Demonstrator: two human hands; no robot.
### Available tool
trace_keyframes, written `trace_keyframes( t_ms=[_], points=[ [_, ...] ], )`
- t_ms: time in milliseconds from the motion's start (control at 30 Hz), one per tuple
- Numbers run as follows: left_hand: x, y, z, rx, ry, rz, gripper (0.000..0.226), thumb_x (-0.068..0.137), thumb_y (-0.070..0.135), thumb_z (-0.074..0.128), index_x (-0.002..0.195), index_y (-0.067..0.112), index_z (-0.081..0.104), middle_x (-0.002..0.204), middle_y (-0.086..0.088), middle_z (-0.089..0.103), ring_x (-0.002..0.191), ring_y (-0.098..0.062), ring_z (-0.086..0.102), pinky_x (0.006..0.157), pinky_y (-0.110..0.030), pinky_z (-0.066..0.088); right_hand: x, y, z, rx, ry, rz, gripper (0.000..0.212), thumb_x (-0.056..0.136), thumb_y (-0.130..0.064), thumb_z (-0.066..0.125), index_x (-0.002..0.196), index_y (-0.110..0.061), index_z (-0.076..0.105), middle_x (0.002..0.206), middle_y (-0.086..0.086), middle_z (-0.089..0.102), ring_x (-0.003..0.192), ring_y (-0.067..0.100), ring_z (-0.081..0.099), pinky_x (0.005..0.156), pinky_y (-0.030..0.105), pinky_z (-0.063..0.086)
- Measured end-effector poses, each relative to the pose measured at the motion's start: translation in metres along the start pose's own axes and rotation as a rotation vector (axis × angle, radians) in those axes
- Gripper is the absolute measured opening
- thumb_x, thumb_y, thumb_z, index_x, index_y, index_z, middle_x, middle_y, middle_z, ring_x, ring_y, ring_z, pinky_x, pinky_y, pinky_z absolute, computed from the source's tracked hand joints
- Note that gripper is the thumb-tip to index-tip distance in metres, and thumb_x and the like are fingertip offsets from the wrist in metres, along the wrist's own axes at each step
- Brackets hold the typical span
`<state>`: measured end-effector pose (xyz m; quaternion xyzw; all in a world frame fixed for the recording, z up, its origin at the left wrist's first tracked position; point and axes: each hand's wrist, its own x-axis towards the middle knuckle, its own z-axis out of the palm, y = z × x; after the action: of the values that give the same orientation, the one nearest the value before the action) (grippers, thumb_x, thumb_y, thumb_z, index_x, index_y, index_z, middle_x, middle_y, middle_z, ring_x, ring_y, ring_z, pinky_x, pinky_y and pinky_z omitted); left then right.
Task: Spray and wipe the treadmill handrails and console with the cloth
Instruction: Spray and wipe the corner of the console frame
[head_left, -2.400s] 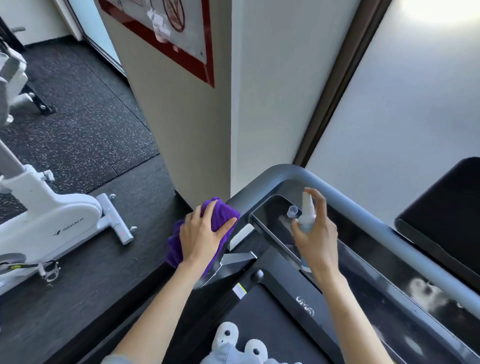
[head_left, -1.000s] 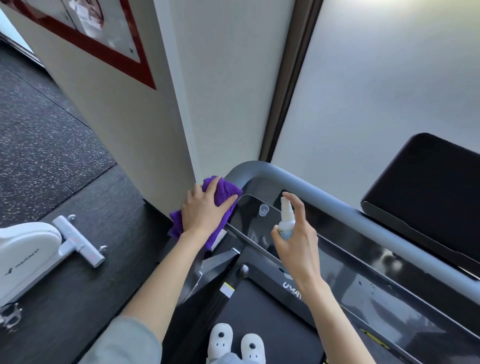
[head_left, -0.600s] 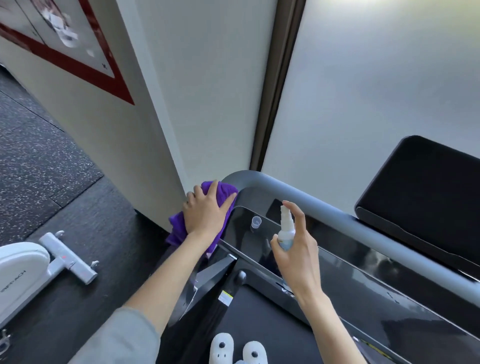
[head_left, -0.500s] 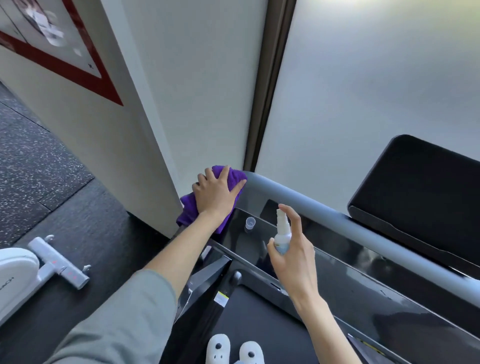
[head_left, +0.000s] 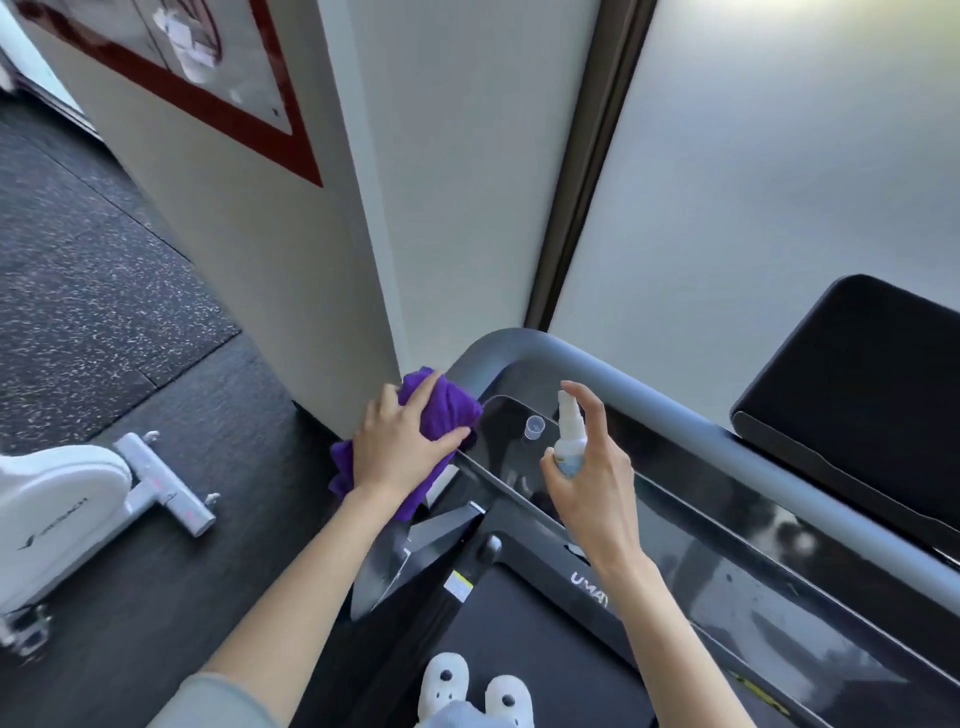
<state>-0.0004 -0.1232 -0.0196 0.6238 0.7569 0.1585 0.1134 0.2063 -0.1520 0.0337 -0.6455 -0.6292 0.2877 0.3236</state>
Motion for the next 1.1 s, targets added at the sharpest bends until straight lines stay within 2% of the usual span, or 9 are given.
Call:
trace_keyframes(
  t_ms=[67, 200, 333, 533, 667, 767, 867, 1033, 1100],
  points=[
    [-0.027, -0.01, -0.006, 0.064, 0.048, -0.039, 0.079, 0.074, 0.07, 0.06, 0.143, 0.038, 0.041, 0.1, -0.005, 0.05, 0.091, -0.029, 0.054, 0.076, -0.039, 0.046, -0.003, -0.003, 0.006, 0.011, -0.02, -0.027, 0.072, 0.081, -0.003, 0.06, 0.133, -0.048, 0.035, 0.078, -0.02, 0.055, 0.065, 0.005, 0.051, 0.063, 0.029, 0.045],
    [-0.077, -0.029, -0.014, 0.08, 0.125, -0.123, 0.076, 0.072, 0.063, 0.068, 0.139, 0.033, 0.05, 0.093, -0.007, 0.051, 0.08, -0.03, 0.054, 0.07, -0.041, 0.046, -0.01, -0.005, 0.015, 0.013, -0.068, -0.063, 0.072, 0.083, -0.005, 0.059, 0.131, -0.051, 0.032, 0.087, -0.006, 0.063, 0.072, 0.014, 0.058, 0.067, 0.033, 0.049],
    [-0.11, -0.047, -0.016, 0.062, 0.214, -0.155, 0.072, 0.07, 0.058, 0.075, 0.133, 0.027, 0.058, 0.085, -0.009, 0.052, 0.073, -0.033, 0.054, 0.064, -0.042, 0.048, -0.017, 0.005, 0.011, -0.013, -0.045, -0.046, 0.071, 0.082, -0.004, 0.057, 0.13, -0.051, 0.032, 0.081, -0.013, 0.06, 0.068, 0.01, 0.055, 0.061, 0.029, 0.043],
    [-0.099, -0.037, -0.018, 0.002, 0.259, -0.195, 0.077, 0.076, 0.073, 0.036, 0.132, 0.026, 0.058, 0.094, -0.009, 0.056, 0.083, -0.033, 0.055, 0.071, -0.044, 0.046, -0.013, 0.022, -0.012, -0.108, 0.079, -0.003, 0.075, 0.08, -0.004, 0.058, 0.134, -0.049, 0.031, 0.079, -0.004, 0.061, 0.066, 0.015, 0.056, 0.057, 0.03, 0.039],
    [-0.091, -0.028, -0.012, 0.046, 0.283, -0.23, 0.074, 0.077, 0.071, 0.036, 0.13, 0.024, 0.06, 0.09, -0.011, 0.056, 0.079, -0.034, 0.054, 0.067, -0.044, 0.044, 0.009, 0.014, -0.009, -0.165, 0.089, -0.051, 0.069, 0.083, -0.008, 0.061, 0.138, -0.04, 0.035, 0.091, 0.0, 0.061, 0.075, 0.025, 0.055, 0.063, 0.033, 0.041],
    [-0.093, -0.029, -0.008, 0.085, 0.308, -0.218, 0.071, 0.079, 0.069, 0.04, 0.129, 0.023, 0.061, 0.087, -0.011, 0.055, 0.075, -0.033, 0.054, 0.064, -0.042, 0.043, 0.028, 0.005, 0.01, -0.266, 0.009, -0.066, 0.065, 0.086, -0.012, 0.06, 0.141, -0.034, 0.034, 0.092, 0.005, 0.061, 0.076, 0.03, 0.058, 0.063, 0.036, 0.046],
    [-0.093, -0.034, -0.007, 0.098, 0.317, -0.199, 0.069, 0.08, 0.069, 0.041, 0.129, 0.024, 0.061, 0.087, -0.01, 0.055, 0.075, -0.032, 0.054, 0.063, -0.041, 0.044, 0.038, 0.002, 0.029, -0.366, -0.07, -0.059, 0.069, 0.085, -0.008, 0.056, 0.141, -0.037, 0.028, 0.089, 0.003, 0.062, 0.076, 0.03, 0.06, 0.065, 0.038, 0.052],
    [-0.092, -0.036, -0.004, 0.114, 0.331, -0.187, 0.066, 0.081, 0.068, 0.044, 0.128, 0.024, 0.061, 0.087, -0.009, 0.055, 0.075, -0.031, 0.054, 0.062, -0.04, 0.043, 0.043, 0.009, 0.043, -0.421, -0.084, -0.042, 0.069, 0.085, -0.005, 0.055, 0.141, -0.037, 0.03, 0.09, 0.004, 0.06, 0.073, 0.03, 0.057, 0.06, 0.035, 0.043],
    [-0.091, -0.037, -0.003, 0.114, 0.338, -0.177, 0.066, 0.081, 0.068, 0.045, 0.127, 0.024, 0.062, 0.087, -0.009, 0.055, 0.075, -0.031, 0.054, 0.061, -0.039, 0.043, 0.04, 0.009, 0.04, -0.396, -0.085, -0.055, 0.067, 0.086, -0.005, 0.055, 0.14, -0.037, 0.03, 0.092, 0.002, 0.059, 0.076, 0.031, 0.058, 0.062, 0.037, 0.046]
  ],
)
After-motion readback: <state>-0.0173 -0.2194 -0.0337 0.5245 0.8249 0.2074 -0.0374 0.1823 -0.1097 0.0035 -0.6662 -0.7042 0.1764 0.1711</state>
